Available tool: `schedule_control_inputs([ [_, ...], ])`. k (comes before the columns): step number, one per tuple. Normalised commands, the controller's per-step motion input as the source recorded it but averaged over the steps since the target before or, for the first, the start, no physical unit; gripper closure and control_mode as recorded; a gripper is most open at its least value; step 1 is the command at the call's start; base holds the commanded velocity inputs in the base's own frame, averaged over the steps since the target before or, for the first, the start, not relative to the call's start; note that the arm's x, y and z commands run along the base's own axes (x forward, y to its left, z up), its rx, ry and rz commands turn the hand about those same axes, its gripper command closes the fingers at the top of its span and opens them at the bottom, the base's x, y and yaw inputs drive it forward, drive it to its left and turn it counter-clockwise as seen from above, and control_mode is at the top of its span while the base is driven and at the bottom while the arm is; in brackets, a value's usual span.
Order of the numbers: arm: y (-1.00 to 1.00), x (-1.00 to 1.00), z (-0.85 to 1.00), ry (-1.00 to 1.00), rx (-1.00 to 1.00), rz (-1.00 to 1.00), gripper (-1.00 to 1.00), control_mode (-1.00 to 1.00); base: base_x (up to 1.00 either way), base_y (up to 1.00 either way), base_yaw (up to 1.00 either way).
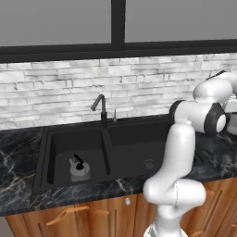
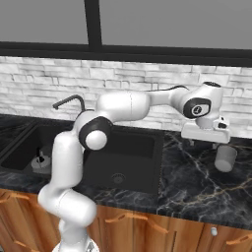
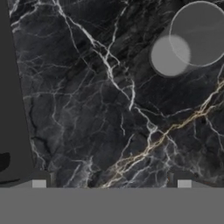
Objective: Place the kettle in the left basin and the glass cup in the right basin of the sink.
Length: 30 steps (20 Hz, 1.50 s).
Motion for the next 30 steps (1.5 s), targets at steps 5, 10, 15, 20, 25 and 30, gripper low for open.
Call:
schedule_control_inputs([
  [5,-0.15,0.29,-0.08,0.00,0.00,0.04,-1.00,-1.00,0.00,0.00,0.00],
  [10,-0.10,0.21,-0.15,0.00,0.00,0.04,-1.00,-1.00,0.00,0.00,0.00],
  [15,-0.04,0.13,-0.26,0.00,0.00,0.01,-1.00,-1.00,0.00,0.00,0.00],
  [20,-0.05,0.14,-0.29,0.00,0.00,0.00,-1.00,-1.00,0.00,0.00,0.00],
  [25,-0.09,0.20,-0.25,-0.01,0.00,0.00,-1.00,-1.00,0.00,0.00,0.00],
  [30,-0.12,0.22,-0.22,-0.02,0.00,0.01,-1.00,-1.00,0.00,0.00,0.00],
])
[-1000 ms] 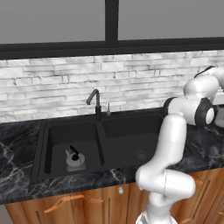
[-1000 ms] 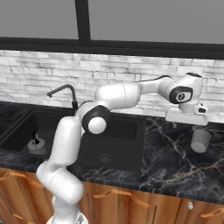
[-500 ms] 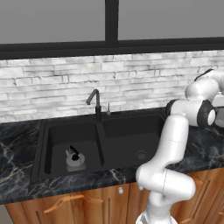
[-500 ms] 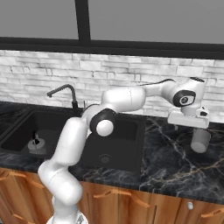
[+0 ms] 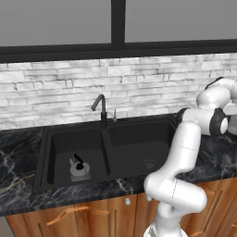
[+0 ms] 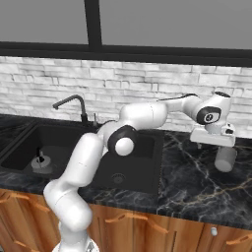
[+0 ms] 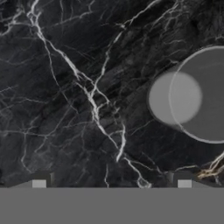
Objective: Place the kettle in the left basin and the glass cup in the right basin of the sink.
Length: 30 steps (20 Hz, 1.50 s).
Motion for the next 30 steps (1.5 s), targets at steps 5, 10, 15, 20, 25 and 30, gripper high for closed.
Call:
schedule_control_inputs([
  [5,-0.23,0.20,-0.14,-0.01,-0.01,0.00,-1.00,-1.00,0.00,0.00,0.00],
  [10,-0.23,0.21,-0.10,0.00,-0.02,0.00,-1.00,-1.00,0.00,0.00,0.00],
  [15,-0.19,0.19,-0.08,0.00,0.00,0.00,-1.00,-1.00,0.00,0.00,0.00],
  [20,-0.20,0.18,-0.09,0.00,0.00,0.01,-1.00,-1.00,0.00,0.00,0.00],
  [25,-0.21,0.19,-0.11,0.00,0.00,0.03,-1.00,-1.00,0.00,0.00,0.00],
  [30,-0.12,0.13,-0.12,0.00,0.00,0.06,-1.00,-1.00,0.00,0.00,0.00],
])
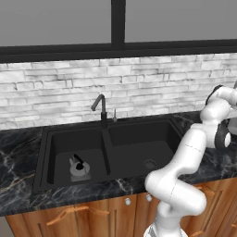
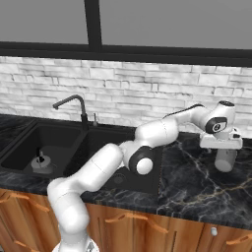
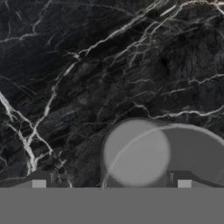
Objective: Place the kettle in the left basin and the glass cup in the right basin of the sink.
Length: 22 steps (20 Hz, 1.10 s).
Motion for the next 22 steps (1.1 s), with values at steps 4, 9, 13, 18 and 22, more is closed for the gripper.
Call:
schedule_control_inputs([
  [4,-0.04,0.07,-0.17,0.00,0.00,0.05,-1.00,-1.00,0.00,0.00,0.00],
  [9,0.00,0.00,-0.21,0.00,0.00,0.03,1.00,-1.00,0.00,0.00,0.00],
  [13,-0.02,0.00,-0.20,0.00,0.00,0.03,1.00,-1.00,0.00,0.00,0.00],
  [18,-0.03,0.00,-0.18,0.01,0.00,0.03,1.00,-1.00,0.00,0.00,0.00],
  [22,-0.01,-0.04,-0.12,0.02,0.00,0.02,1.00,-1.00,0.00,0.00,0.00],
])
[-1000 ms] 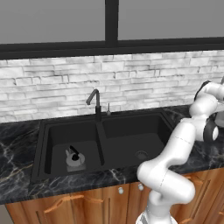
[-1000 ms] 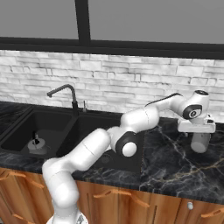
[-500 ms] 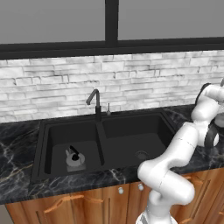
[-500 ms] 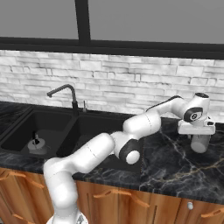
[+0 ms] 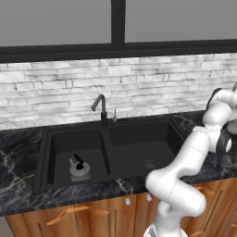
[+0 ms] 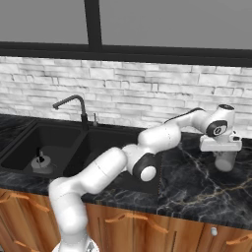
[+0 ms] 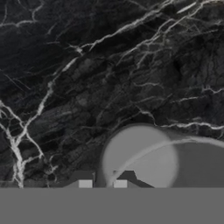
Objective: Place the kettle in the left basin and the glass cup in the right basin of the sink.
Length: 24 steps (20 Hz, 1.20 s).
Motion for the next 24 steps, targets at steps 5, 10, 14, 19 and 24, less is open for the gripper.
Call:
schedule_control_inputs([
  [5,0.00,-0.12,-0.01,0.02,0.00,0.02,1.00,-1.00,0.00,0.00,0.00],
  [10,0.04,-0.14,0.13,0.00,0.00,0.02,1.00,-1.00,0.00,0.00,0.00],
  [14,0.18,-0.18,0.27,0.00,0.00,0.05,1.00,-1.00,0.00,0.00,0.00],
  [19,0.40,-0.20,0.21,0.01,0.00,0.07,1.00,-1.00,0.00,0.00,0.00],
  [24,0.49,-0.27,0.08,0.00,0.00,0.08,1.00,-1.00,0.00,0.00,0.00],
])
